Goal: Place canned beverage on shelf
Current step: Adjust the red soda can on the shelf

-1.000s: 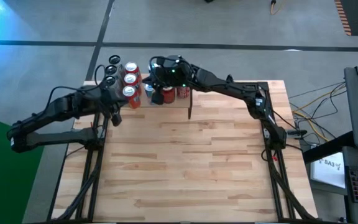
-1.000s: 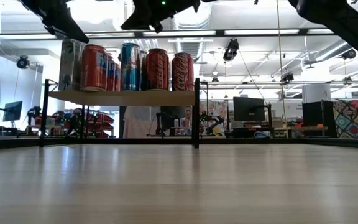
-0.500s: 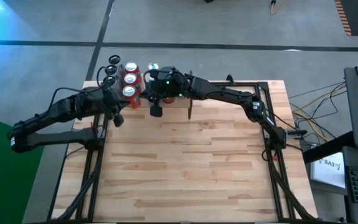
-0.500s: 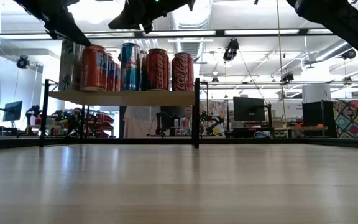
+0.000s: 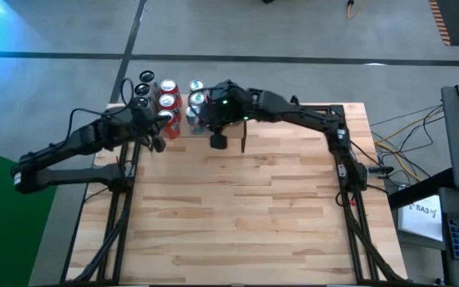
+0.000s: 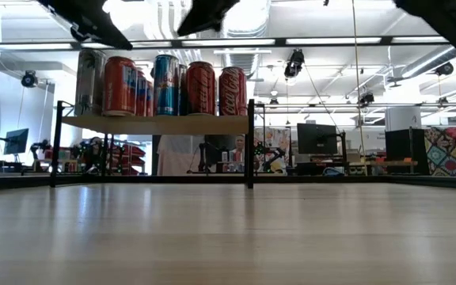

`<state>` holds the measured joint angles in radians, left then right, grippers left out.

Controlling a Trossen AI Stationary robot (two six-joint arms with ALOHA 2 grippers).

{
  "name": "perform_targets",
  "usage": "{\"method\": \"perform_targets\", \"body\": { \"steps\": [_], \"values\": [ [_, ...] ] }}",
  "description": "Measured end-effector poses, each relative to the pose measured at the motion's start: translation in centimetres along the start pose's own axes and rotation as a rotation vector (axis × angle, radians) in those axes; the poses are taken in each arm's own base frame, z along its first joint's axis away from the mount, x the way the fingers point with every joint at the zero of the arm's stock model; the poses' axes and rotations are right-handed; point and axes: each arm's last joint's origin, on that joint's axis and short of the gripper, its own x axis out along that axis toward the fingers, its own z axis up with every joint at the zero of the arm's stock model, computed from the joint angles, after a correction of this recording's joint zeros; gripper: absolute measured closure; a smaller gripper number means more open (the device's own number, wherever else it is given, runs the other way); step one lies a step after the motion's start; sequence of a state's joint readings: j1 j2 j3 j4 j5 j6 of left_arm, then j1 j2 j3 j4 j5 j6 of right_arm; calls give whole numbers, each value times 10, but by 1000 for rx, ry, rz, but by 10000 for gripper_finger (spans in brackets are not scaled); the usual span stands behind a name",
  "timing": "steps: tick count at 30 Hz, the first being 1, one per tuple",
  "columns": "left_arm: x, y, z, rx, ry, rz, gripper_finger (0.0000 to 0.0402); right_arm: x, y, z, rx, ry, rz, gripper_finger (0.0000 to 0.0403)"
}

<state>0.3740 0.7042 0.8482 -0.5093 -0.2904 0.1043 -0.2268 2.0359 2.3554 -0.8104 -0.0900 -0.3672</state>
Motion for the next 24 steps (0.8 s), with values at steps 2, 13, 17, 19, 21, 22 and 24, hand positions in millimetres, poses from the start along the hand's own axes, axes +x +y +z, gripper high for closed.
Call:
{"method": "perform_targets", "body": {
  "steps": [2, 13, 17, 19, 21, 22, 24],
  "values": [
    [3, -1, -1, 6, 21, 2, 402, -21, -1, 0, 3, 69, -51, 394],
    [11, -2, 7, 7, 51, 1, 402, -84, 0, -23, 118, 289, -43, 394],
    [9, -2, 7, -2, 46, -16, 402, -91, 7, -37, 138, 270, -49, 394],
    [8, -2, 7, 2, 43, -27, 402, -97, 10, -45, 145, 231, -64, 394],
    [9, -3, 7, 15, 42, -30, 402, -102, 13, -55, 143, 194, -84, 394],
    [10, -3, 8, 22, 39, -31, 402, -103, 15, -60, 141, 170, -93, 394],
    [13, -4, 9, 29, 34, -31, 402, -104, 19, -69, 134, 127, -108, 394]
  ]
}}
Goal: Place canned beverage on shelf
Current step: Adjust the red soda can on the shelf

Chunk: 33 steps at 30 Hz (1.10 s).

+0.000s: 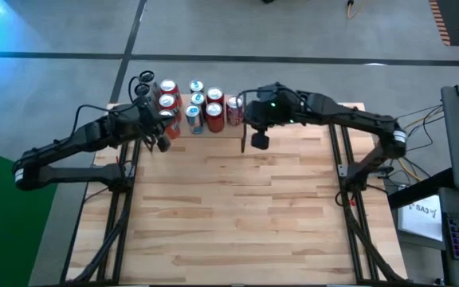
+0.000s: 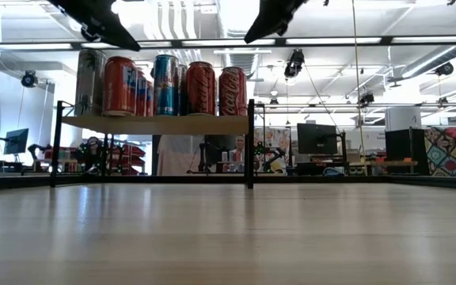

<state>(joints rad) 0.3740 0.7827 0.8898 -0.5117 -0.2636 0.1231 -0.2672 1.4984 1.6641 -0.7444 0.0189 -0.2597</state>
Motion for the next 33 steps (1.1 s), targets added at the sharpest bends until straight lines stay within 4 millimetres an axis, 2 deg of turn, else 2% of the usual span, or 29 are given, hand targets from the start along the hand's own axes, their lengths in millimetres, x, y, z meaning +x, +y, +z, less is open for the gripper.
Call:
{"method": "perform_targets", "body": {
  "steps": [6, 11, 22, 33],
  "values": [
    [11, -3, 0, 47, 29, -5, 402, 0, 3, -22, -31, -103, -35, 394],
    [10, -3, 0, 58, 24, -4, 402, 5, 3, -31, -51, -139, -55, 394],
    [-9, 2, -7, -5, 45, -6, 402, 9, 3, -27, -58, -246, -38, 394],
    [-8, 2, -10, -2, 77, 30, 402, 14, 3, -25, -85, -269, -46, 394]
  ]
}}
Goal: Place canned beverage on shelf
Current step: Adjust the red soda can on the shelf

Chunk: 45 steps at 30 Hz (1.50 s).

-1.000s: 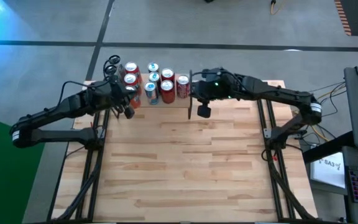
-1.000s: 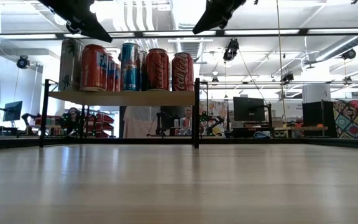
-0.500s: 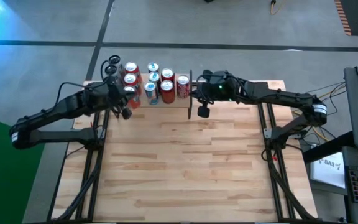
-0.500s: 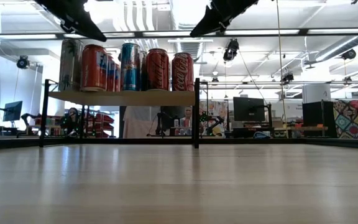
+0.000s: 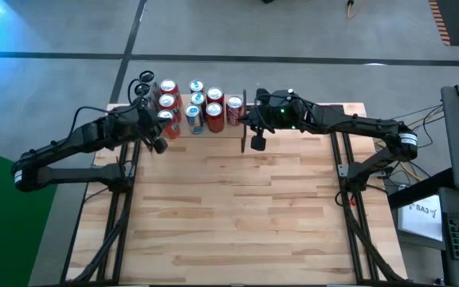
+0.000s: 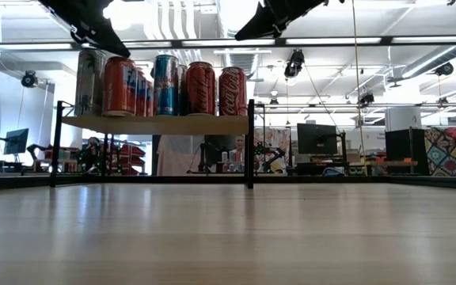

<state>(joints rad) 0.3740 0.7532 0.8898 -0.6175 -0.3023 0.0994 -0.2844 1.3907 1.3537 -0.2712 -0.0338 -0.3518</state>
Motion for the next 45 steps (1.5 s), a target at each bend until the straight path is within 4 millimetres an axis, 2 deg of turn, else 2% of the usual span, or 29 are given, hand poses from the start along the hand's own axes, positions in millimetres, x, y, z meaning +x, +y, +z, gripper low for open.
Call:
{"method": "perform_targets", "body": {
  "steps": [7, 13, 18, 29, 45],
  "values": [
    [-3, 1, -2, 4, 11, 1, 402, 0, 0, 0, 37, 3, 1, 394],
    [-14, 7, 17, -37, -61, 19, 402, 0, 0, -1, 50, 6, 3, 394],
    [-12, 10, 25, -50, -49, 112, 402, 0, 1, -1, 61, 13, 4, 394],
    [17, -1, 18, 4, 114, 92, 402, 0, 1, -4, 66, 40, 12, 394],
    [2, 4, 15, 62, 116, 88, 402, 0, 1, -4, 70, 43, 5, 394]
  ]
}}
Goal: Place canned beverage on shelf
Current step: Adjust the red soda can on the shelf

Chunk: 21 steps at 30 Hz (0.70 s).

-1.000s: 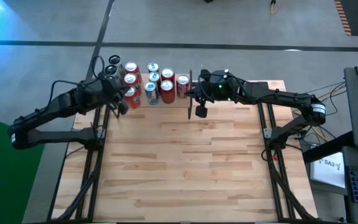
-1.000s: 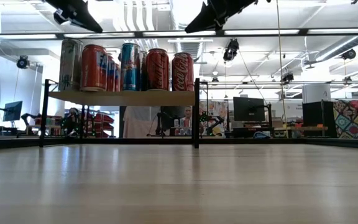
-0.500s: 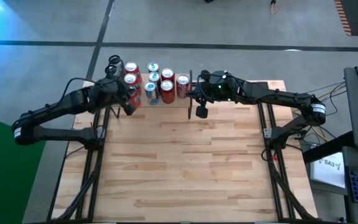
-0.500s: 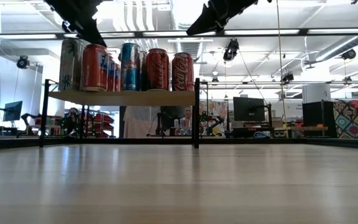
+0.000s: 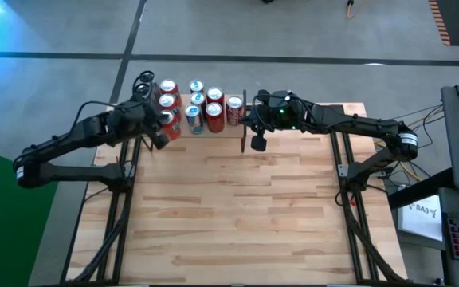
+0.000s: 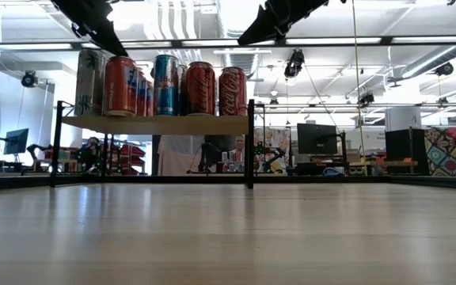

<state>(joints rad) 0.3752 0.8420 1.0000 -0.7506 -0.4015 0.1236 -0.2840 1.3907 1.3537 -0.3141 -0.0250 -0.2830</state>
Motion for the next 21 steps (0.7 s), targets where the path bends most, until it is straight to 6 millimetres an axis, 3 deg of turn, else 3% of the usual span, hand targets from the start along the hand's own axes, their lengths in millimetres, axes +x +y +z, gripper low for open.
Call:
{"method": "perform_targets", "body": {
  "steps": [21],
  "values": [
    [1, -3, -1, 25, 5, -93, 402, 0, 0, 0, 40, 2, 0, 394]
  ]
}}
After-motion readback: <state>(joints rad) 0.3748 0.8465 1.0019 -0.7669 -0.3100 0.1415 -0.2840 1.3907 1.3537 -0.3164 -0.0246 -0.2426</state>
